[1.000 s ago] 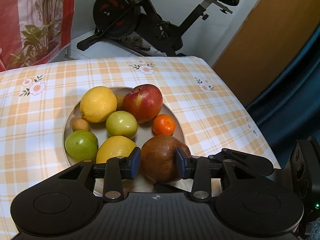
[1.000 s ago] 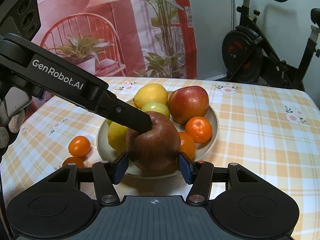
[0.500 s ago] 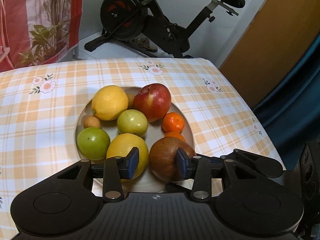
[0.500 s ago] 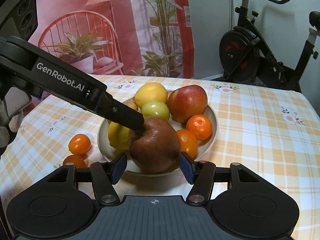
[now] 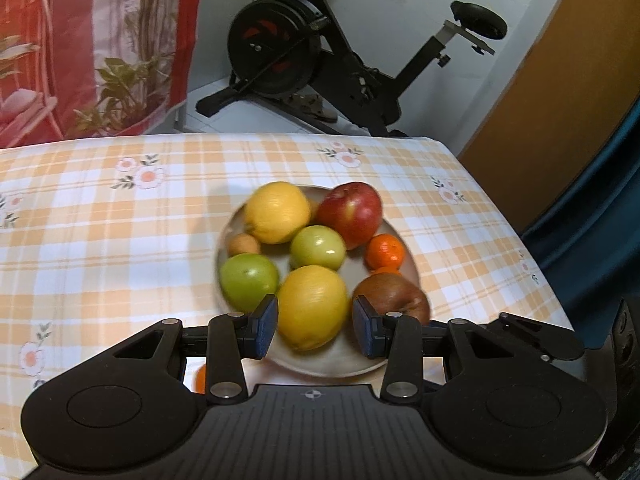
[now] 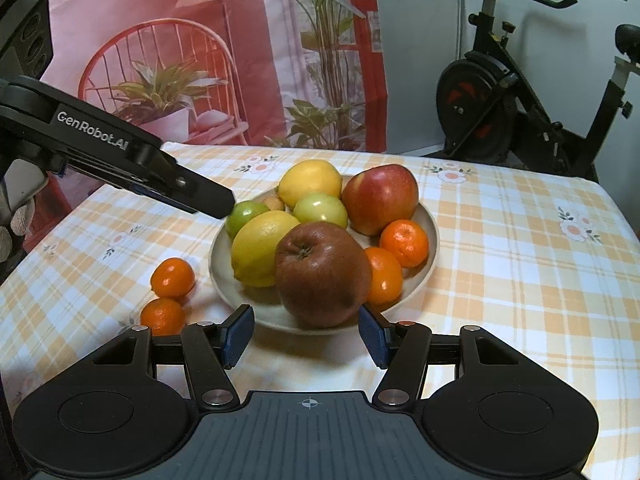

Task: Organize fruits
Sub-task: 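Lower the apple onto the plate and open both tools, then move the right tool to one tangerine while the left tool approaches the other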

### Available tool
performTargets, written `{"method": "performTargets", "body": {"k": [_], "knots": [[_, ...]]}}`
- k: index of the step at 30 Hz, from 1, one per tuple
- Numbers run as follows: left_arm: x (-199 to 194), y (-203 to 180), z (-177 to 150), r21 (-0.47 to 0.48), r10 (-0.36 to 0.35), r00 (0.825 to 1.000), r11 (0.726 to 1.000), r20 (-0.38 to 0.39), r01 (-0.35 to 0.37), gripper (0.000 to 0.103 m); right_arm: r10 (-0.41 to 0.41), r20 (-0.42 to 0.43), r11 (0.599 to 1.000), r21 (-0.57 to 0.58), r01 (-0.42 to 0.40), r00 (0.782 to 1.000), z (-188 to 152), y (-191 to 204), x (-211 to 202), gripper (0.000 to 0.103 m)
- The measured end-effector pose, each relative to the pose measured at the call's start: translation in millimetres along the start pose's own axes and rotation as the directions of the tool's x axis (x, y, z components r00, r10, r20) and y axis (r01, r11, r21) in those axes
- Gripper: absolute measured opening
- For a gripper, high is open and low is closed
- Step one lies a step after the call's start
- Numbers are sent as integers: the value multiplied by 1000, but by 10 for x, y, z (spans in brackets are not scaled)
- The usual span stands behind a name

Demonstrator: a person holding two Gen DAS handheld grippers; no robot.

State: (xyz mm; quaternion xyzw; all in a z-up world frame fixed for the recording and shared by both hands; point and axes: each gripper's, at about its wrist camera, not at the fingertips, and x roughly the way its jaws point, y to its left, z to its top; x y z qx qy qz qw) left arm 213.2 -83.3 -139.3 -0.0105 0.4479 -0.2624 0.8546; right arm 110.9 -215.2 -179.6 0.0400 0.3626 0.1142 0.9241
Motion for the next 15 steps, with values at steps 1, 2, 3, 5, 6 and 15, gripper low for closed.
{"method": "performTargets", "body": {"k": [1,2,3,5,6,15], "knots": [[-22,40,-13,-3,6,1000,1000,1,-6,43,5,-2,1000,2,-5,1000,-9,10,-2,54],[-44,84,-29,-6,13,1000,1000,3,-13,43,8,-5,1000,2,-8,1000,-17,26,-1,54],[-66,125,-43,-9,21,1000,1000,4,-21,43,11,-8,1000,-1,-11,1000,-25,49,-1,54],[-119,205,-71,-14,48,999,999,16,-48,43,17,-12,1000,-7,-17,1000,-34,95,3,54],[-147,237,-84,-14,57,998,998,23,-57,43,21,-14,1000,-9,-21,1000,-31,120,4,54],[-390,448,-205,4,145,986,989,78,-145,43,37,-30,999,-24,-38,999,-49,316,68,55]]}}
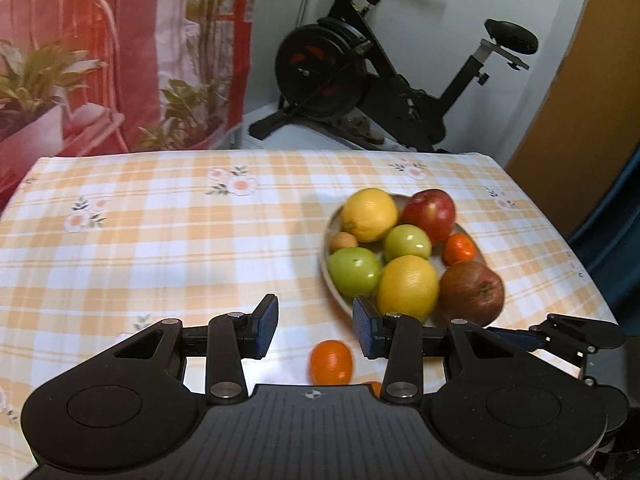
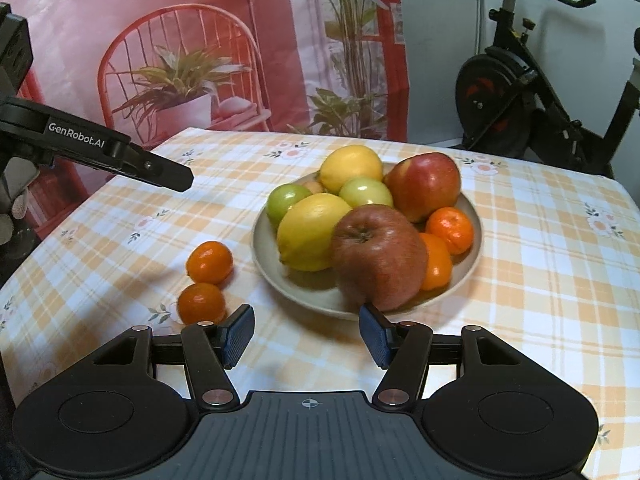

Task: Organize fruits
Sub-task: 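Move the right tool to one tangerine while the left tool approaches the other, then grasp a tangerine with the right tool while the left tool grasps the other tangerine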

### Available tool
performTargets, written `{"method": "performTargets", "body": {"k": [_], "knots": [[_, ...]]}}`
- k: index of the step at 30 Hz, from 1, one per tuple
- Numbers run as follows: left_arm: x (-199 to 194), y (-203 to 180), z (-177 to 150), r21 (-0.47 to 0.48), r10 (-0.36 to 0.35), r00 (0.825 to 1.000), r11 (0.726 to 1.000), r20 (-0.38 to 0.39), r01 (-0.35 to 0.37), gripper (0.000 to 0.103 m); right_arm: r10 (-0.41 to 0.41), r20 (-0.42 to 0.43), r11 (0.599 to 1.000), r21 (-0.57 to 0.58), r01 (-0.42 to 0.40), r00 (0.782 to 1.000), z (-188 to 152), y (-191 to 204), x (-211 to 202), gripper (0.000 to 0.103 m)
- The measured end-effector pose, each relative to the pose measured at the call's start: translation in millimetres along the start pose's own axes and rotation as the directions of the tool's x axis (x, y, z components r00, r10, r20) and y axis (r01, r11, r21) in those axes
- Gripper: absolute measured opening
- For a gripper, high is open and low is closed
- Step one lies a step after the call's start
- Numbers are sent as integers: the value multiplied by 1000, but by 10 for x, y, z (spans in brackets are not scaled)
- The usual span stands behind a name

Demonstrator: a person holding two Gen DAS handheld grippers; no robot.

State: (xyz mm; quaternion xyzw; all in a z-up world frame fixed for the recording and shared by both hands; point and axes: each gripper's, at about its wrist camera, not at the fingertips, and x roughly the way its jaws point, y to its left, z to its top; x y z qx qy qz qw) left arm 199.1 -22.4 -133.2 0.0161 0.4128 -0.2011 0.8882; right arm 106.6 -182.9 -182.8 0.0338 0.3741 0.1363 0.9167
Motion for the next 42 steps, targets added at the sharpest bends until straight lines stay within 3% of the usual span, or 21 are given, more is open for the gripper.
{"method": "performTargets", "body": {"k": [17,24,30,42], "knots": [[-228,251,-278,-84,93,993,993,78,-87,43,99,-32,992,-75,-101,995,99,447,197,51],[-345,407,-426,-163,127,988,980,91,-111,43,126,-60,988,-80,-131,990,125,548,377,49],[-429,484,-548,-234,163,983,962,87,-139,43,147,-83,986,-71,-153,986,123,593,524,40],[-422,467,-714,-303,157,985,944,68,-130,44,136,-54,989,-45,-139,989,69,629,545,34]]}}
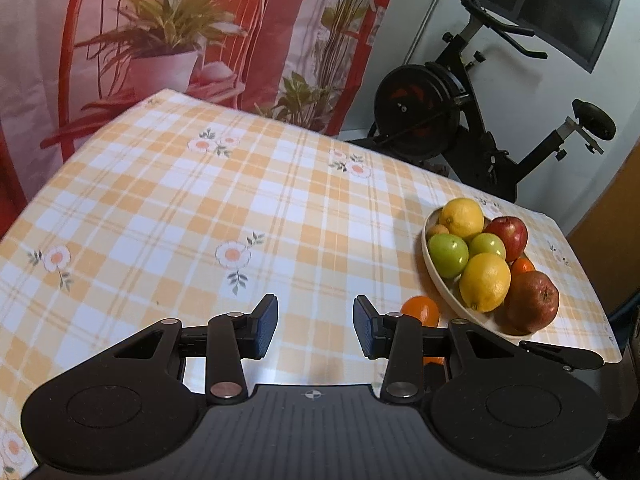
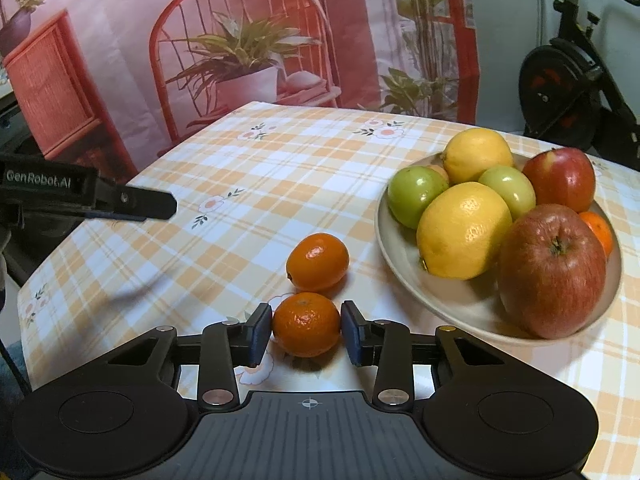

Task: Organize fruits
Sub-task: 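Grasp a tangerine with the right tool while the left tool grasps the other tangerine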

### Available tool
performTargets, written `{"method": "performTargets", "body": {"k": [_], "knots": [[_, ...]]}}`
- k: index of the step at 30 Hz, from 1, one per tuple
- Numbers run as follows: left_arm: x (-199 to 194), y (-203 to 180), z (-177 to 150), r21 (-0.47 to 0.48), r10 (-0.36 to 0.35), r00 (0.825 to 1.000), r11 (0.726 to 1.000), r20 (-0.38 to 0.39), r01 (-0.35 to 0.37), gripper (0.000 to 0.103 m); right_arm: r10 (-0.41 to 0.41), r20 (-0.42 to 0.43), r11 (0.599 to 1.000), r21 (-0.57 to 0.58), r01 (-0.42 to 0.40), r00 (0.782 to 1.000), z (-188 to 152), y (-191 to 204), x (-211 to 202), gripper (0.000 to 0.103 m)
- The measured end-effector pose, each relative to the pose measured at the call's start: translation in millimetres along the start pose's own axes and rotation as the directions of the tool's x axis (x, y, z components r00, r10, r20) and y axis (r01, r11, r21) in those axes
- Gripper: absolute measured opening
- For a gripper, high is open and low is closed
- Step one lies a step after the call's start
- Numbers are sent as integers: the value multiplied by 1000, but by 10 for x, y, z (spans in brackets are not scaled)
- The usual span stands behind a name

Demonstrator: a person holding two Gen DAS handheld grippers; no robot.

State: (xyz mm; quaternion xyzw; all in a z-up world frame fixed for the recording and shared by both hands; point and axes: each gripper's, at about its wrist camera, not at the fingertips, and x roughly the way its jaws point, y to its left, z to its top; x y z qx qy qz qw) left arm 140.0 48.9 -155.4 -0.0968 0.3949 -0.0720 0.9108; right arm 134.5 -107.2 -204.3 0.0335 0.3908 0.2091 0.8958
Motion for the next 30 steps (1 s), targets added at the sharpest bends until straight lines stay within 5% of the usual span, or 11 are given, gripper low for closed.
{"method": "performTargets", "body": {"k": [14,30], "knots": [[35,-53,-100,2,-7,999,1000,-32,7,44,-7,93,1000,29,4,996,-107,-32,-231,34],[298,-466,145,152,-103,994,982,-43,109,49,-48,180,998,55,39,982,-208,-230,-526,34]]}}
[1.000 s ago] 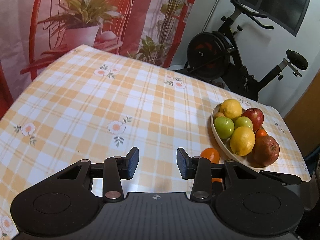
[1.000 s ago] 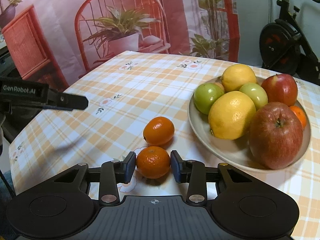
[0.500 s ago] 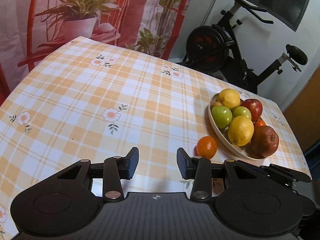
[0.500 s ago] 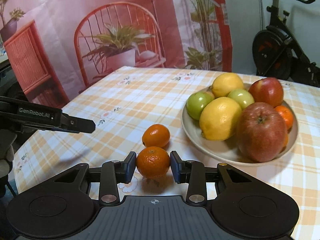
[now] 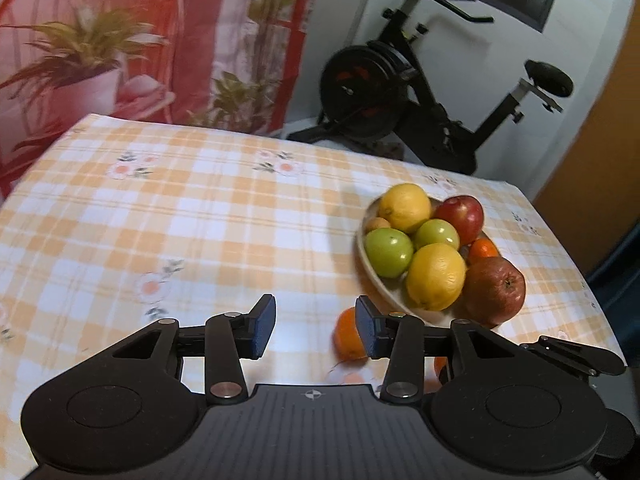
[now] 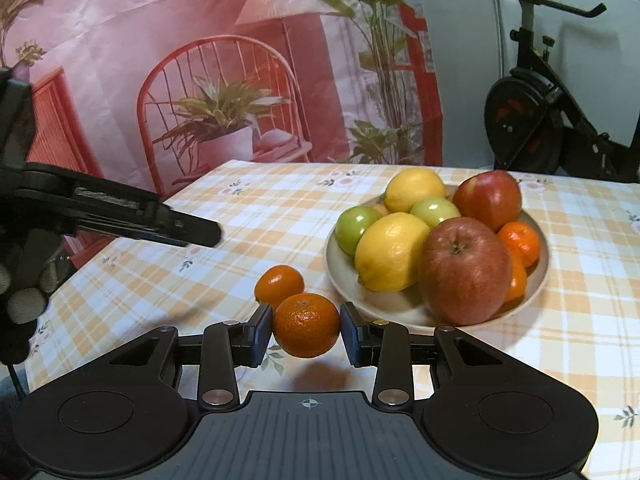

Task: Organize fruits
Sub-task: 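Grasp a tangerine with the right tool while the left tool grasps the other tangerine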

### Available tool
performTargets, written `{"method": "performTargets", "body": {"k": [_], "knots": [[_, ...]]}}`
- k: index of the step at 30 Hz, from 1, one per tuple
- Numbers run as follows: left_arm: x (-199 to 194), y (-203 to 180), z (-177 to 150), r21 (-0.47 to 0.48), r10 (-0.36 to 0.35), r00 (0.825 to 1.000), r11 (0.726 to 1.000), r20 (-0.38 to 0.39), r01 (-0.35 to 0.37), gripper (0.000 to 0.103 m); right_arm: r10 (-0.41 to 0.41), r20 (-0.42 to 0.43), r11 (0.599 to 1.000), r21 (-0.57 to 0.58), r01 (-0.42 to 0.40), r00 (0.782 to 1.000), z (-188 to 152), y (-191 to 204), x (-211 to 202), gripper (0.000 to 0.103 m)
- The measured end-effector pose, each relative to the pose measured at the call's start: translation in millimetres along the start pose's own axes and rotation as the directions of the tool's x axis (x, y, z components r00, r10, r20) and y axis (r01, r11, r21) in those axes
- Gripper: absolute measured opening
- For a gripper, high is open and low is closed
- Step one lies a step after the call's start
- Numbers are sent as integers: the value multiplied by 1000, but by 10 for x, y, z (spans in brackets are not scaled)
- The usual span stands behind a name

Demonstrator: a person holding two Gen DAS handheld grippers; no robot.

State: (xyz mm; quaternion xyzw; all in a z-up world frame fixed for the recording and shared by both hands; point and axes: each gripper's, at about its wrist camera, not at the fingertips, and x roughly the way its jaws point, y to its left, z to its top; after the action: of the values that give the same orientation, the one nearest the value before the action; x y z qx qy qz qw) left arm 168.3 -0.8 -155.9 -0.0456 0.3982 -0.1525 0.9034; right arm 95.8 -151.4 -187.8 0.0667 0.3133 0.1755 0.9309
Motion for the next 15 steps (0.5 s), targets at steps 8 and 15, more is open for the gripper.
{"method": "performTargets", "body": {"k": [8,15], "knots": [[331,-81,-27,6,-48,996,999,-81,48,52,-23,11,999,26,23,1000,-31,-131,-85,34],[481,-86,-44,-8,-62,991,998,-119,61,52,-33,18,999,35,32,999,-44,-194,-123,34]]}}
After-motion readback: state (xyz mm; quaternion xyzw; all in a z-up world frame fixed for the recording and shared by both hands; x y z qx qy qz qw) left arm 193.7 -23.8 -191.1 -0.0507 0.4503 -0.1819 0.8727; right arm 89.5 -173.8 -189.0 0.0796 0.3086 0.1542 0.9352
